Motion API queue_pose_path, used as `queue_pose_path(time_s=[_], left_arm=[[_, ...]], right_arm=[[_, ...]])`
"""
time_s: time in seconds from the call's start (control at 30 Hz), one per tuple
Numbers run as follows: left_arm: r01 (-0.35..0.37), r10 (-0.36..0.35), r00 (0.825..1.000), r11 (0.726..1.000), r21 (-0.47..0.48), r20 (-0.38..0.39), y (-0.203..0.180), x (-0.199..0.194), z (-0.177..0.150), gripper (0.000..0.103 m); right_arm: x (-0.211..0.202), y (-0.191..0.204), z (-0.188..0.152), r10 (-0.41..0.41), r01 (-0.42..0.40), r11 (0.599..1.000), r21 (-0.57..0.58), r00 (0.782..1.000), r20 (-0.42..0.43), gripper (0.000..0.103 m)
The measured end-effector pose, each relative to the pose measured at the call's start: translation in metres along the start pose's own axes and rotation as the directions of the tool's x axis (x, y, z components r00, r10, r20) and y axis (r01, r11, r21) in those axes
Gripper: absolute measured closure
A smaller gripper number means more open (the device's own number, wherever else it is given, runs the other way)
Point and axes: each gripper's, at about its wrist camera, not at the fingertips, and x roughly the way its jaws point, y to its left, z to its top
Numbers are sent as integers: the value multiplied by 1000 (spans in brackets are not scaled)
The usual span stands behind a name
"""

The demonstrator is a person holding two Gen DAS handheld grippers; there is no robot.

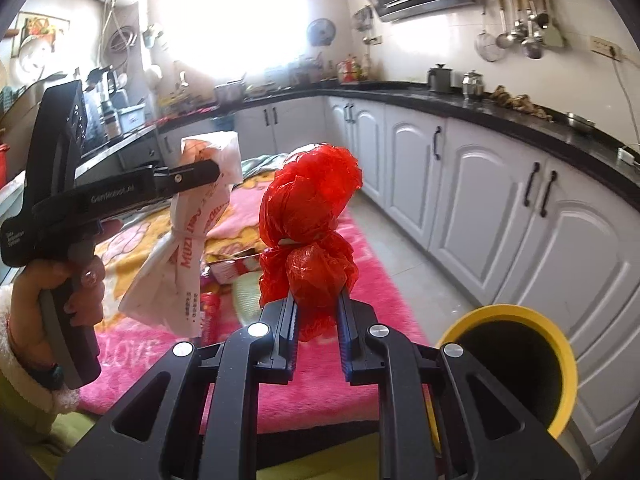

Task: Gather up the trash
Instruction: 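Carry both bags over the yellow bin with both tools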

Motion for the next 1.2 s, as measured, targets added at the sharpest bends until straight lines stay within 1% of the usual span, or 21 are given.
queue_pose_path(time_s=[0.47, 0.67, 0.93, 1.2], left_arm=[[106, -105, 994, 990, 97, -21, -68, 24, 0, 72], [152, -149, 988, 979, 137, -27, -99, 33, -3, 72], [202, -199, 979, 965, 167, -36, -132, 48, -7, 73], [264, -260, 965, 946, 189, -44, -167, 69, -16, 73]], right_arm=[[-47, -60, -9, -121, 115, 989, 89, 991, 59, 87], [-68, -80, -14, -188, 178, 977, 117, 978, 88, 87], [-85, -105, -23, -245, 228, 960, 163, 965, 91, 87], [-92, -126, -42, -305, 286, 935, 209, 950, 61, 87]])
